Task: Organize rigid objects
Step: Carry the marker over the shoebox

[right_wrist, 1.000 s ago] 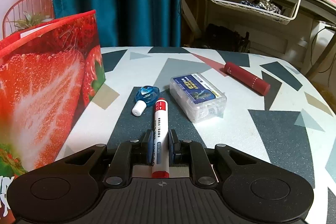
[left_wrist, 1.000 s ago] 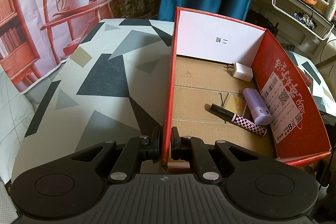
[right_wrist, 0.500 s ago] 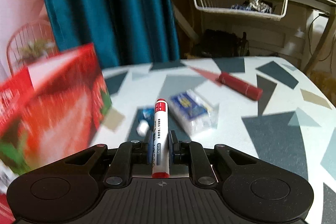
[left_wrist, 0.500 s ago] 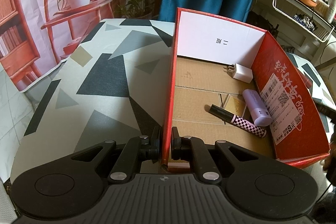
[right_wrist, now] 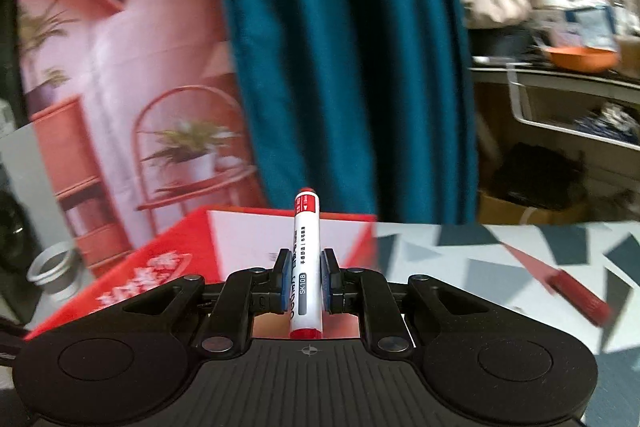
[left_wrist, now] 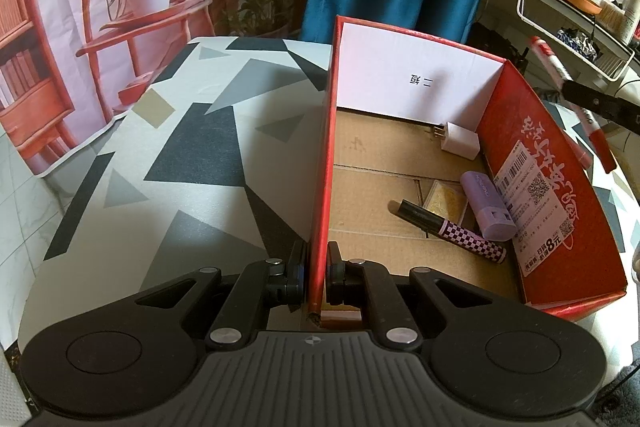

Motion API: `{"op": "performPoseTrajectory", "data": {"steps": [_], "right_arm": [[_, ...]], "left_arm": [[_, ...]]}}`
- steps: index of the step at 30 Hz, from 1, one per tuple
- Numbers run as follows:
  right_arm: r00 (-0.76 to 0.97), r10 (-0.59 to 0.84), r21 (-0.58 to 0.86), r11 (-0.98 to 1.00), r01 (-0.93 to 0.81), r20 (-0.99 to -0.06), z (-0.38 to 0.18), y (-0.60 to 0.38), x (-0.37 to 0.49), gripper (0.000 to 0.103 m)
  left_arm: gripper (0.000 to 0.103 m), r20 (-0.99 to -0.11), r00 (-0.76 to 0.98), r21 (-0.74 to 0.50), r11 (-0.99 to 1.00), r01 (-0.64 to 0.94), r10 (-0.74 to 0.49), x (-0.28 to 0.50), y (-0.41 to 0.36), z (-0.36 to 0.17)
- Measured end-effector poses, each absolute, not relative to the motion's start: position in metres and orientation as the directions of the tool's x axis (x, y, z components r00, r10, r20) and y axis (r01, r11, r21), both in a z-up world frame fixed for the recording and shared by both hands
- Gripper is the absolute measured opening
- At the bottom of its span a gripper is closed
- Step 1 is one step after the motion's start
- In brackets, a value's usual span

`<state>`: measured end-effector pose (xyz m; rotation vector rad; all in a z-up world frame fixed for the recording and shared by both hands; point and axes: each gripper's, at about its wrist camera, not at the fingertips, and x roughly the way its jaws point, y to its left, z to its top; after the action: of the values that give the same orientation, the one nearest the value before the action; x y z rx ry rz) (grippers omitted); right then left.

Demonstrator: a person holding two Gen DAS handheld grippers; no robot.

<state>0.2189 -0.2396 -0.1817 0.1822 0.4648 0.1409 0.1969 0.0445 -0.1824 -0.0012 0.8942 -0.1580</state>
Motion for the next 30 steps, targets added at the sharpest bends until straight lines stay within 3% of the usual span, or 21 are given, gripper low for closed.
{"op": "performPoseTrajectory", "data": {"steps": [11, 30], "right_arm": [[0.827, 0.248, 0.166, 0.968, -0.190, -0.505, -0.194, -0.204, 0.226, 0.014], [0.779, 0.307, 0.165, 0.952, -0.259, -0.547, -0.207, -0.189, 0.222, 0.015]], "left_arm": [[0.010, -0.776, 0.615, -0.072, 0.988, 0.136, -0.141, 0.198, 0.045, -0.183], [0.010, -0.777, 0.614, -0.071, 0.988, 0.135, -0.140, 0.198, 0.044, -0.182]]}}
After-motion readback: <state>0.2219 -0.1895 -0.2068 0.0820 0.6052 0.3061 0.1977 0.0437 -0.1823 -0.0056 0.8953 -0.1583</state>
